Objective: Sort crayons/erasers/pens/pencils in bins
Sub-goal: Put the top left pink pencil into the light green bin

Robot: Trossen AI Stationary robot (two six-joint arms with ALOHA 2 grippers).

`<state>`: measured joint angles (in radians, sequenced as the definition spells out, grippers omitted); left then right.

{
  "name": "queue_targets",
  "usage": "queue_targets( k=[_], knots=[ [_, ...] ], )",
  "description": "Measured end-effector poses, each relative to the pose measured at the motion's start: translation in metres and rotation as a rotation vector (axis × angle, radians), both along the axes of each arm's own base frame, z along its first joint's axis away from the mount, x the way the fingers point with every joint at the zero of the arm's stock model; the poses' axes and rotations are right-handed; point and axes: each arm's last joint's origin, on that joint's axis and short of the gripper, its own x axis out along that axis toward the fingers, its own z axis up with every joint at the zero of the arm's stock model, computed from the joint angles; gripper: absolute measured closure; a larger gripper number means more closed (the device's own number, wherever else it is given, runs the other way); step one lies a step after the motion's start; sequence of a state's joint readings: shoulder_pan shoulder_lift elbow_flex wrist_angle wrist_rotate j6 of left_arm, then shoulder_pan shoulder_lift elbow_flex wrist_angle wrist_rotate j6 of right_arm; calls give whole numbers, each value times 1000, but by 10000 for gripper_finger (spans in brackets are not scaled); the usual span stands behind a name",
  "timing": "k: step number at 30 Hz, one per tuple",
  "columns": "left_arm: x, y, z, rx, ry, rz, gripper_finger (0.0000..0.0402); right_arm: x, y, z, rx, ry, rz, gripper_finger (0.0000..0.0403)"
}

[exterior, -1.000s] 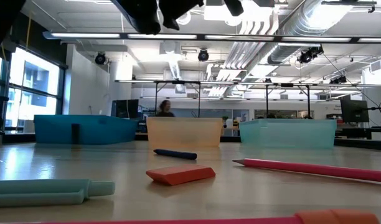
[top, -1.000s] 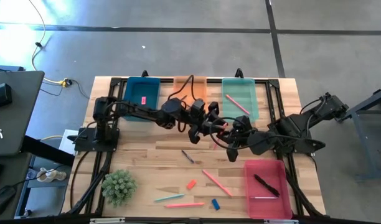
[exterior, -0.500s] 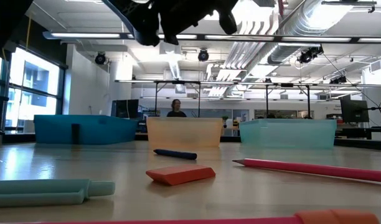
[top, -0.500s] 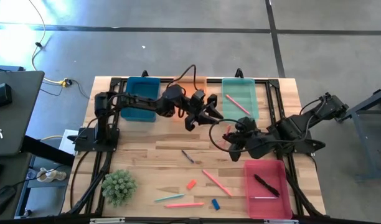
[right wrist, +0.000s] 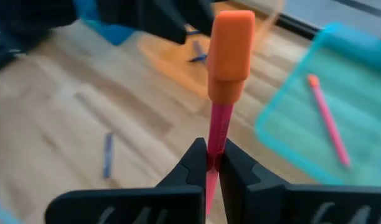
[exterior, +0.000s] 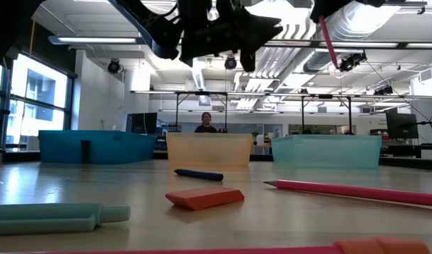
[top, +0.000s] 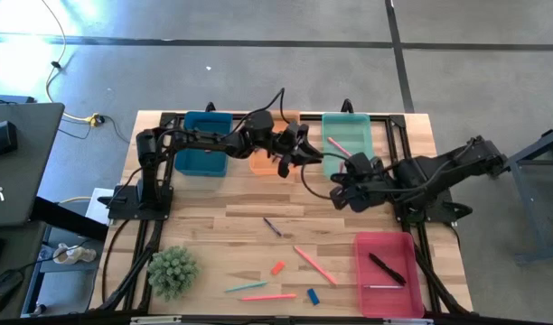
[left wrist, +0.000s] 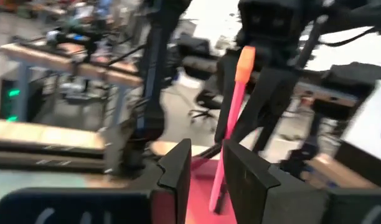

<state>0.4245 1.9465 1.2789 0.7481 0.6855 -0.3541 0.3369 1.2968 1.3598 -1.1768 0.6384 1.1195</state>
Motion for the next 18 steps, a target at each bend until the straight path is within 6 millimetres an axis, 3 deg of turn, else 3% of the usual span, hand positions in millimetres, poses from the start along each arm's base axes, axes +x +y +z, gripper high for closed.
queue_targets(
  k=[10, 18],
  knots=[
    [-3, 14, -10, 75, 76, 194, 341, -3, -47, -4, -101, 202, -77, 402],
    [-6, 18, -24, 149, 258, 365, 354, -5, -96, -5, -139, 365, -49, 400]
  ],
)
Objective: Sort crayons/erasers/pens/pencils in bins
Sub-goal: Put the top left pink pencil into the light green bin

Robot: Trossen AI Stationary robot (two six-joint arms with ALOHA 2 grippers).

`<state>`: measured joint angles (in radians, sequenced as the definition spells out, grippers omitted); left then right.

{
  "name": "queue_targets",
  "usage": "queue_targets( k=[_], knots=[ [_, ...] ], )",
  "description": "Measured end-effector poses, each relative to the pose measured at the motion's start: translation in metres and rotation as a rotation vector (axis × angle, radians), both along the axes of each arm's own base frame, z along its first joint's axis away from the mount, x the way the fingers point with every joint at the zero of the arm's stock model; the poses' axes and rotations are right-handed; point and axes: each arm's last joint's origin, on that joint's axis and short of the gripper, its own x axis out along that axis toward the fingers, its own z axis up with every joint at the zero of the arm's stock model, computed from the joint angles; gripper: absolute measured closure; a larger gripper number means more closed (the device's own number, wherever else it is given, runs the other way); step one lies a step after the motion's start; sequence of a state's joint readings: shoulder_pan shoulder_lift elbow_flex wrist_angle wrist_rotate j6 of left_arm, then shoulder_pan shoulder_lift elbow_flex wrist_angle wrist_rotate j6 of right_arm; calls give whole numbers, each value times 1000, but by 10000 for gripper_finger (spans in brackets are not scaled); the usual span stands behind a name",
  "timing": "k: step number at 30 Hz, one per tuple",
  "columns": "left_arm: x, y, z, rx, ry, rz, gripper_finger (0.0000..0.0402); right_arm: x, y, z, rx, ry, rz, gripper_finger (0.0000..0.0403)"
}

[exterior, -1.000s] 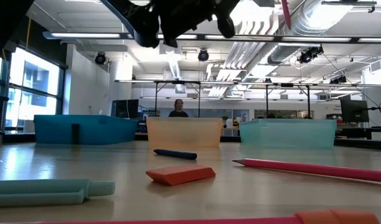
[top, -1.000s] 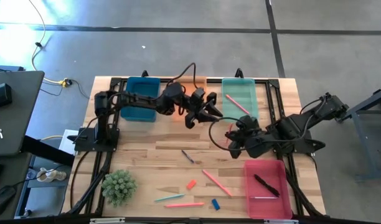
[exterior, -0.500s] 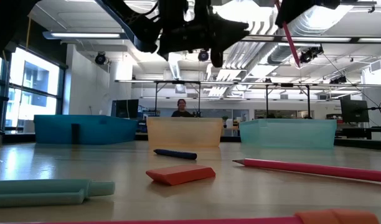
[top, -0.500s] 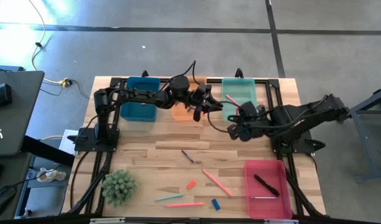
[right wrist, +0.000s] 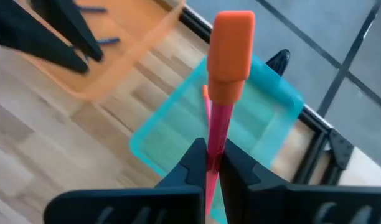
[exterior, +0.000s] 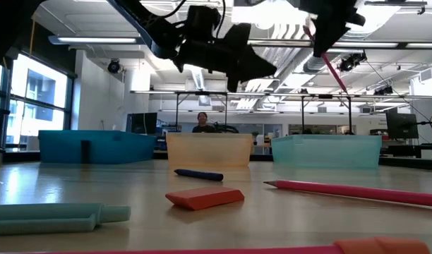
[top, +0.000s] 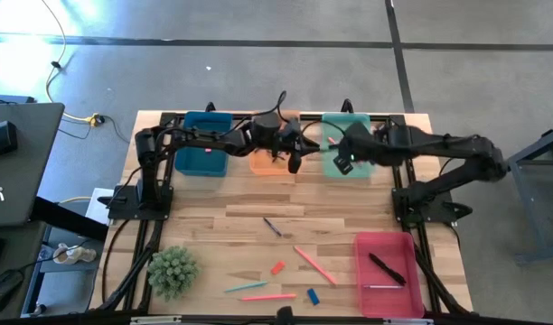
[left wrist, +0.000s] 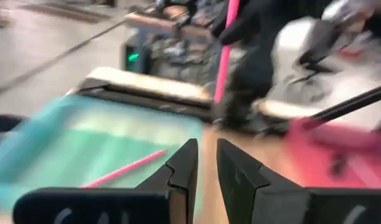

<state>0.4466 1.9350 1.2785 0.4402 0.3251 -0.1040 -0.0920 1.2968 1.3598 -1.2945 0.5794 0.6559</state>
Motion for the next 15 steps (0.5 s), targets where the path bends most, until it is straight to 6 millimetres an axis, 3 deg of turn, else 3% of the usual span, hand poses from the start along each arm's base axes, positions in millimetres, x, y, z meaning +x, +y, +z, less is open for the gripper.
queue_targets(
  k=[6, 15],
  knots=[
    [-11, -3, 10, 175, 147, 118, 363, -4, -40, 1, 68, 36, 55, 396],
    [-36, -7, 49, 170, 165, 138, 367, -6, -90, 2, 77, -49, 84, 396]
  ],
)
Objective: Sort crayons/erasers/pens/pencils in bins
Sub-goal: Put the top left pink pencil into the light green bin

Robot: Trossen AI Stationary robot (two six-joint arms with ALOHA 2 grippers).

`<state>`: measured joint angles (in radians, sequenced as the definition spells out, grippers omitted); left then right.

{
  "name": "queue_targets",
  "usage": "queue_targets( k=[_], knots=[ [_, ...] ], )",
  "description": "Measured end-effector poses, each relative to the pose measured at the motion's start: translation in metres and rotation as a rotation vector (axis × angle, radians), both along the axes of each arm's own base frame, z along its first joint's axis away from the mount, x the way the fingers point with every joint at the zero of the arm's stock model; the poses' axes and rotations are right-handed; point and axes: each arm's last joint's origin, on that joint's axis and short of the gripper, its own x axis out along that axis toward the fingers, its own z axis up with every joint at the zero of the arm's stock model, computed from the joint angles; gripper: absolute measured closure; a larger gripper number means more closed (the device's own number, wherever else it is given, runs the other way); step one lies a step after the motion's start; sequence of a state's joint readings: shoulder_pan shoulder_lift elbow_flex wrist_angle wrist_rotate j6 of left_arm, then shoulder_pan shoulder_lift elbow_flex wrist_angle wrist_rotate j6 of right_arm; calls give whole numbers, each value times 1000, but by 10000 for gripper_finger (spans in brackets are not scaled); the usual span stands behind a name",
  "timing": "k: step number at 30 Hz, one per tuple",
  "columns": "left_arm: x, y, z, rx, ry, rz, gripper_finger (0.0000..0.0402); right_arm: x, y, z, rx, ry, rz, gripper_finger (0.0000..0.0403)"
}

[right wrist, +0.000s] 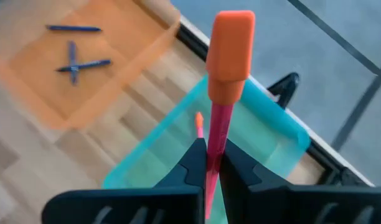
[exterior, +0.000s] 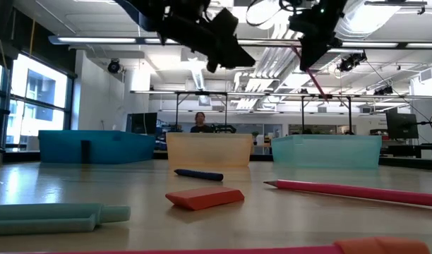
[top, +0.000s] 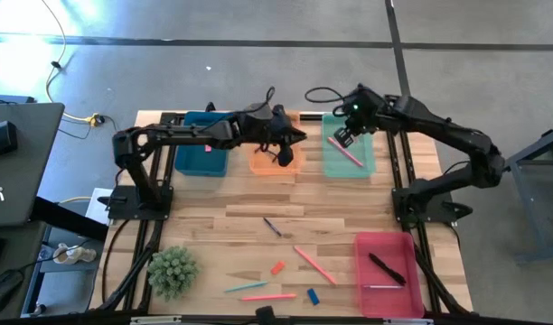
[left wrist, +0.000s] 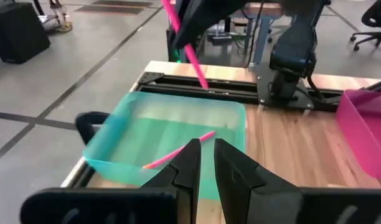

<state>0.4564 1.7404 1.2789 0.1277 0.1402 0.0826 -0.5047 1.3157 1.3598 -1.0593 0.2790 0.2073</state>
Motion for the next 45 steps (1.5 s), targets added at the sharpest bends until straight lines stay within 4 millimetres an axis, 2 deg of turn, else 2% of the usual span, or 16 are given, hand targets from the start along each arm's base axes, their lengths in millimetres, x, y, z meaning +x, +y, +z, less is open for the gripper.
queue_targets(
  k=[5, 9, 16, 22, 29, 35, 45],
  knots=[
    [-19, -2, 23, -41, -10, 35, 367, 10, -22, -21, 42, 90, -8, 398],
    [-36, -7, 43, -37, -12, 53, 367, 23, -39, -45, 152, 137, 0, 399],
    [-60, -15, 56, -43, 79, 133, 367, 31, -58, -84, 329, 241, -23, 399],
    [-73, -22, 49, -100, 227, 169, 367, 30, -74, -103, 392, 293, -66, 400],
    [-75, -27, 43, -145, 281, 176, 367, 26, -97, -125, 465, 295, -82, 400],
    [-75, -38, 37, -151, 365, 189, 367, 27, -107, -141, 503, 314, -84, 400],
    [-81, -66, -13, -232, 558, 228, 367, 31, -112, -155, 537, 319, -60, 390]
  ],
)
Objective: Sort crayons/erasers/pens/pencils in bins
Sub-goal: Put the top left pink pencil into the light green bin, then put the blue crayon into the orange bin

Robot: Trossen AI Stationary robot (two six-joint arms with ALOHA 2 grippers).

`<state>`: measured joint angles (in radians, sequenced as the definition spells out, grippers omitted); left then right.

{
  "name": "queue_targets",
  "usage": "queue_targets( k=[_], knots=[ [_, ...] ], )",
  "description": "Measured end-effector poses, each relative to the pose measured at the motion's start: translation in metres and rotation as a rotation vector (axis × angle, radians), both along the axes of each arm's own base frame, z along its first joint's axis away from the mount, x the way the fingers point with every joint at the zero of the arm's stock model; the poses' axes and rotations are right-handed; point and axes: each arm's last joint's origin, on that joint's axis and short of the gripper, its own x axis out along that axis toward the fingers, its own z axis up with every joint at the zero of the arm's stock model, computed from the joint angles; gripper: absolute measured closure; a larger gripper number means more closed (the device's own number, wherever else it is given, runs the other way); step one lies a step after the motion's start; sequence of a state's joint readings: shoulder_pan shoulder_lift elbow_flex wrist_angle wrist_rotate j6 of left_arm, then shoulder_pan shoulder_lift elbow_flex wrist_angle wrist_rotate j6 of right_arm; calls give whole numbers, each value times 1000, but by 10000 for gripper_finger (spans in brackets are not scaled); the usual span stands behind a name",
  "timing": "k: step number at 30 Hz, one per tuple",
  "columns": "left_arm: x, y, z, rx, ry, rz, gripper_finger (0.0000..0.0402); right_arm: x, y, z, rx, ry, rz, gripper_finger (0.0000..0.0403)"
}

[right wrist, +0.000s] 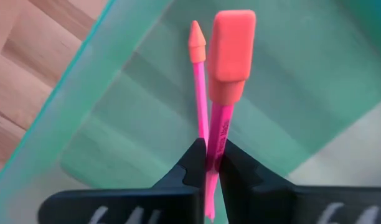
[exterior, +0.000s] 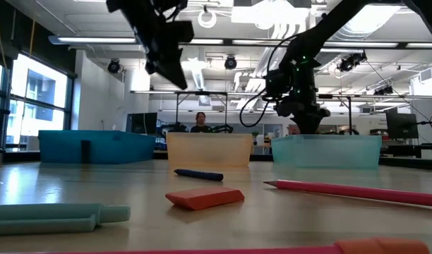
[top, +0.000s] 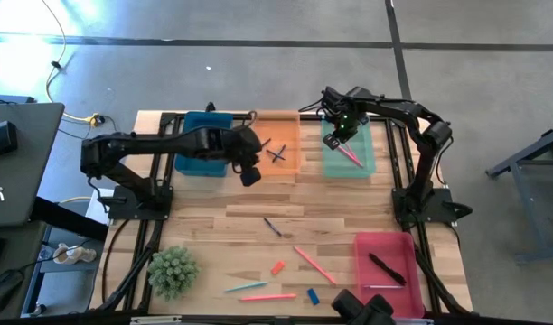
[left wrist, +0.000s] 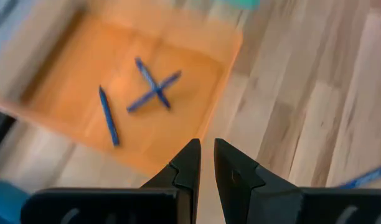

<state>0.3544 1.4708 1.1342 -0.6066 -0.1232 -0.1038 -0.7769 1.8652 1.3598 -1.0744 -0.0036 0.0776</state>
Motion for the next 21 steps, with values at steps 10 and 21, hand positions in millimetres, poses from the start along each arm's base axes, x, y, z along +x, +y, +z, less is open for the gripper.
queue_targets(
  k=[10, 21],
  knots=[
    [-8, -15, -22, -52, 119, 12, 367, -1, 0, 0, -10, 20, -10, 301],
    [-17, -32, -24, -61, 239, -15, 367, -10, 18, 41, -66, -40, -83, 280]
  ],
)
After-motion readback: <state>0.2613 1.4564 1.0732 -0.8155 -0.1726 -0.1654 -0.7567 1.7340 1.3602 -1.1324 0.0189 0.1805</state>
